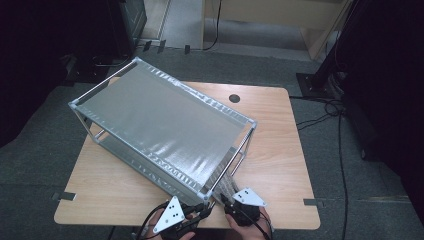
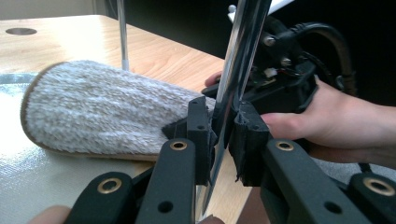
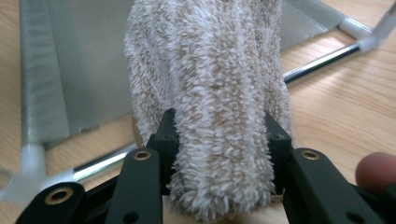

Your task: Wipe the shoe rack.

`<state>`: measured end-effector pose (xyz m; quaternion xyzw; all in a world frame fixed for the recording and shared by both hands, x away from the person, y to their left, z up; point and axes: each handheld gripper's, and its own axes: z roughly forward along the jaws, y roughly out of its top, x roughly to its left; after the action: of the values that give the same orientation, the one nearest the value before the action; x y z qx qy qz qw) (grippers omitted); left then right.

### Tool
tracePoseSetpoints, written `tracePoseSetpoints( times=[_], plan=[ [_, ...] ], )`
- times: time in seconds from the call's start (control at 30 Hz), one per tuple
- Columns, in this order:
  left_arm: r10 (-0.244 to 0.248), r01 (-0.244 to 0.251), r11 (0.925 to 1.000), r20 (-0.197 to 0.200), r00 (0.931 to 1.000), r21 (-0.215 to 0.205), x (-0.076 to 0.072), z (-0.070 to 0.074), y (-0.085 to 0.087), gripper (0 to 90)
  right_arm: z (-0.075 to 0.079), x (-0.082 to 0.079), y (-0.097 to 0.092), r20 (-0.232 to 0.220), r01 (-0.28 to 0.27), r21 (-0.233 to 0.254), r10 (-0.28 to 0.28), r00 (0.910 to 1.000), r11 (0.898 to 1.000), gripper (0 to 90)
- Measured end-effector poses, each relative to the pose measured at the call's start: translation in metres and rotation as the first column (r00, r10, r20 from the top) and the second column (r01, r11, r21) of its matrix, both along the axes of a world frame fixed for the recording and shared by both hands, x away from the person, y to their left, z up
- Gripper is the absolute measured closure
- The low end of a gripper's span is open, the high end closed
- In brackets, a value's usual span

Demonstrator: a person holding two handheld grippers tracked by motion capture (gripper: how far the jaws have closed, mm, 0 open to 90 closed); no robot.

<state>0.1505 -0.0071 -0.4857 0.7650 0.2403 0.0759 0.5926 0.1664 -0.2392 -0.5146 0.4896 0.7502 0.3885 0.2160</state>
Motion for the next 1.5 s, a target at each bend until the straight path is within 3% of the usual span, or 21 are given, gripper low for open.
tracePoseSetpoints(
  times=[0.13,0.27,0.4,0.5,0.63,0.9,1.17,1.3,1.33,1.43,1.47,1.5],
  plan=[
    [0.008,-0.008,1.0000,-0.001,1.0000,0.003,0.005,0.000,-0.014,79.2,0.002,-0.005,-0.011,-0.008,-0.014,-0.036,0.013,0.9999,0.999,60.3],
    [0.025,-0.025,0.9997,0.000,0.9997,-0.004,0.010,-0.001,-0.030,79.1,0.005,-0.009,-0.028,-0.015,0.007,-0.073,-0.008,0.9998,0.997,60.0],
    [0.068,-0.068,0.9977,-0.002,0.9977,-0.002,0.019,-0.001,-0.041,79.1,0.004,-0.010,-0.054,-0.020,0.082,-0.040,-0.083,0.9963,0.996,59.9],
    [0.105,-0.105,0.9944,-0.026,0.9942,-0.007,0.029,0.001,-0.050,78.9,0.003,-0.009,-0.066,-0.015,0.117,-0.023,-0.117,0.9930,0.993,59.8],
    [0.130,-0.129,0.9915,-0.025,0.9912,0.014,0.039,0.003,-0.061,79.1,0.003,-0.006,-0.075,-0.017,0.154,-0.004,-0.154,0.9880,0.988,59.6],
    [0.182,-0.182,0.9826,-0.022,0.9830,0.040,0.087,0.006,-0.090,79.3,0.003,-0.002,-0.080,-0.012,0.179,-0.003,-0.179,0.9837,0.984,59.2],
    [0.252,-0.251,0.9670,-0.034,0.9670,0.044,0.130,0.007,-0.100,79.1,0.002,0.004,-0.092,-0.003,0.254,-0.002,-0.254,0.9673,0.967,59.2],
    [0.247,-0.246,0.9688,-0.035,0.9684,0.031,0.143,0.007,-0.102,78.3,0.001,0.007,-0.093,0.013,0.267,-0.019,-0.266,0.9638,0.964,59.2],
    [0.249,-0.249,0.9684,-0.036,0.9678,0.017,0.143,0.008,-0.102,74.2,0.001,0.006,-0.092,0.016,0.271,-0.027,-0.271,0.9626,0.962,59.2],
    [0.212,-0.213,0.9771,-0.045,0.9762,-0.001,0.137,0.011,-0.096,57.6,0.001,0.007,-0.093,0.028,0.265,-0.037,-0.264,0.9640,0.963,59.0],
    [0.212,-0.213,0.9771,-0.045,0.9762,-0.001,0.137,0.011,-0.096,53.2,0.001,0.007,-0.093,0.028,0.265,-0.037,-0.264,0.9640,0.963,59.0],
    [0.184,-0.185,0.9828,-0.028,0.9825,-0.001,0.128,0.014,-0.091,50.8,0.000,0.008,-0.094,0.031,0.267,-0.035,-0.266,0.9636,0.963,58.8]
  ],
)
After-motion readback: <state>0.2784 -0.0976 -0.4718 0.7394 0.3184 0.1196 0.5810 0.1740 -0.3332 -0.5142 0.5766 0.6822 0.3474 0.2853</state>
